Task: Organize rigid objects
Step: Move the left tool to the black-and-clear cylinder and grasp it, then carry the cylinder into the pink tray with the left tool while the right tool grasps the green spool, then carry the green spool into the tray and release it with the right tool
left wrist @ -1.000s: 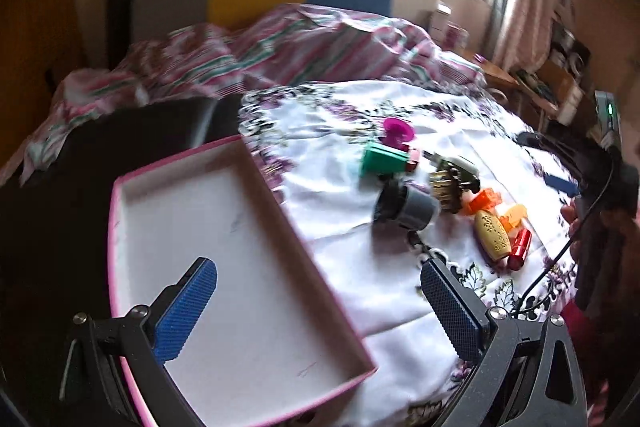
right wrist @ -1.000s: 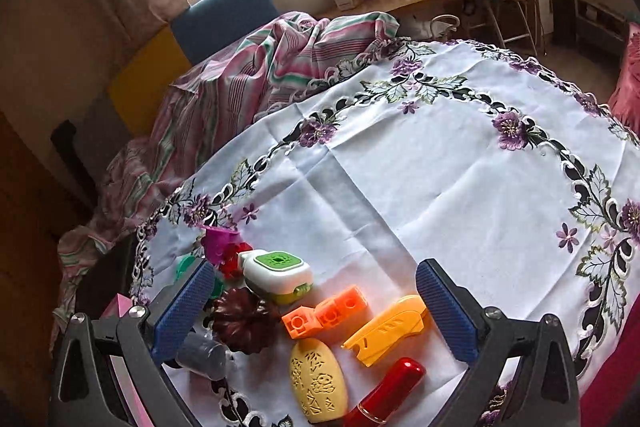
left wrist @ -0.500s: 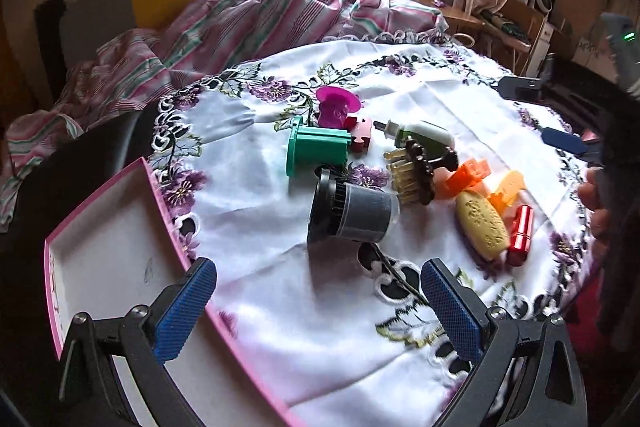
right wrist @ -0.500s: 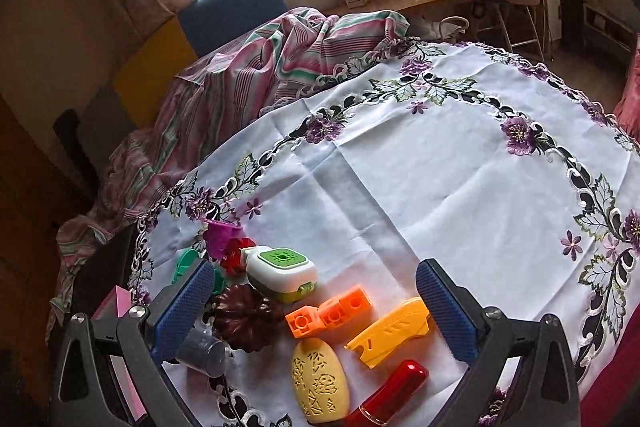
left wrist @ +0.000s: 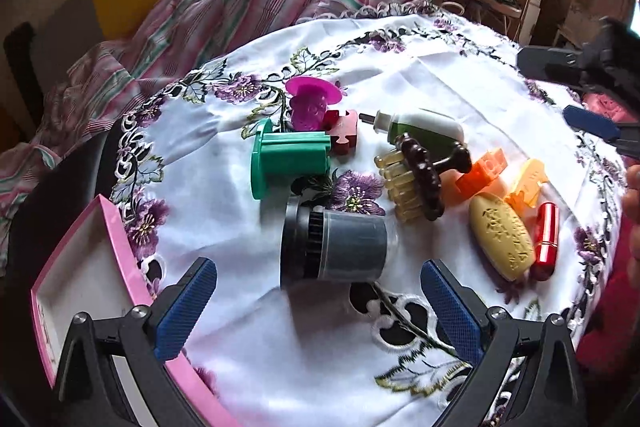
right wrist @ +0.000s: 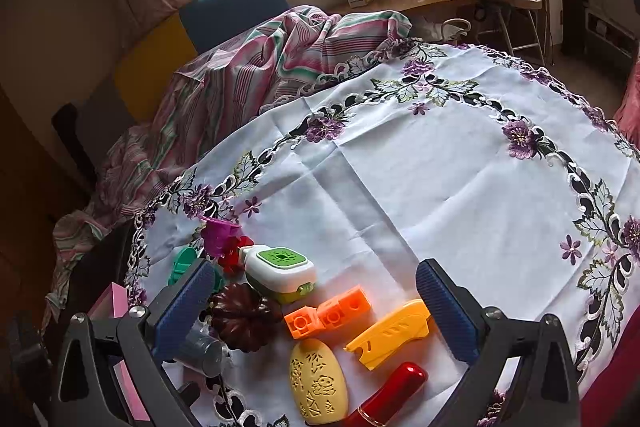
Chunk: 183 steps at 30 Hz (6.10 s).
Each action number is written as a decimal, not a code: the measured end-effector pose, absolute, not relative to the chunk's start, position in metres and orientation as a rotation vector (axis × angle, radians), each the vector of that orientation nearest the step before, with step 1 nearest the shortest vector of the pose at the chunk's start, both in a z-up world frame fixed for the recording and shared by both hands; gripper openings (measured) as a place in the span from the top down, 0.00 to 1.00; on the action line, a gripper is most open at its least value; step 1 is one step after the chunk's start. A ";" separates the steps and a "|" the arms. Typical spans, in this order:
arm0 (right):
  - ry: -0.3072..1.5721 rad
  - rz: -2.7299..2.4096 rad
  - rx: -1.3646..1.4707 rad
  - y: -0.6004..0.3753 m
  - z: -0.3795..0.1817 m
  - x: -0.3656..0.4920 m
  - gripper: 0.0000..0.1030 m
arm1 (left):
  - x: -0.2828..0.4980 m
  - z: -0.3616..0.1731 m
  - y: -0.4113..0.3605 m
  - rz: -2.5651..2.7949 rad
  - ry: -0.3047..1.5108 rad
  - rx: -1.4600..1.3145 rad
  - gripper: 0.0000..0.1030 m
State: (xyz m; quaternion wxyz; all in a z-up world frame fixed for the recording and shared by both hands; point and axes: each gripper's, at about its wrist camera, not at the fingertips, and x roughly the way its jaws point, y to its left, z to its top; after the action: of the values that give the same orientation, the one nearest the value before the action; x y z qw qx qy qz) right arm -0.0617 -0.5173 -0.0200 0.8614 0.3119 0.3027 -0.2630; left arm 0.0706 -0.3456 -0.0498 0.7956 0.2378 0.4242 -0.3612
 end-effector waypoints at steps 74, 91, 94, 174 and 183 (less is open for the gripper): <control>1.100 0.037 -0.088 -0.333 -0.067 0.081 0.71 | 0.090 -0.026 -0.090 -0.456 0.954 -0.092 0.37; 1.082 0.028 -0.101 -0.326 -0.090 0.071 0.71 | 0.191 -0.034 -0.093 -0.379 0.948 -0.037 0.39; 1.080 0.027 -0.115 -0.323 -0.089 0.069 0.71 | 0.205 -0.041 -0.097 -0.351 0.951 -0.011 0.40; 0.968 -0.063 0.009 -0.297 -0.038 0.054 0.71 | 0.038 -0.016 -0.013 -0.160 0.847 -0.074 0.21; 0.953 0.089 0.038 -0.238 -0.022 0.064 0.71 | 0.038 -0.020 -0.005 -0.153 0.853 -0.088 0.21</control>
State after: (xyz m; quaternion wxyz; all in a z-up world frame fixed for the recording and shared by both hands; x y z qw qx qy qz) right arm 0.0643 -0.2383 -0.0224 0.8875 0.0185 0.4584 0.0429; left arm 0.0382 -0.0047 -0.0197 0.9066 -0.0424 0.4133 -0.0742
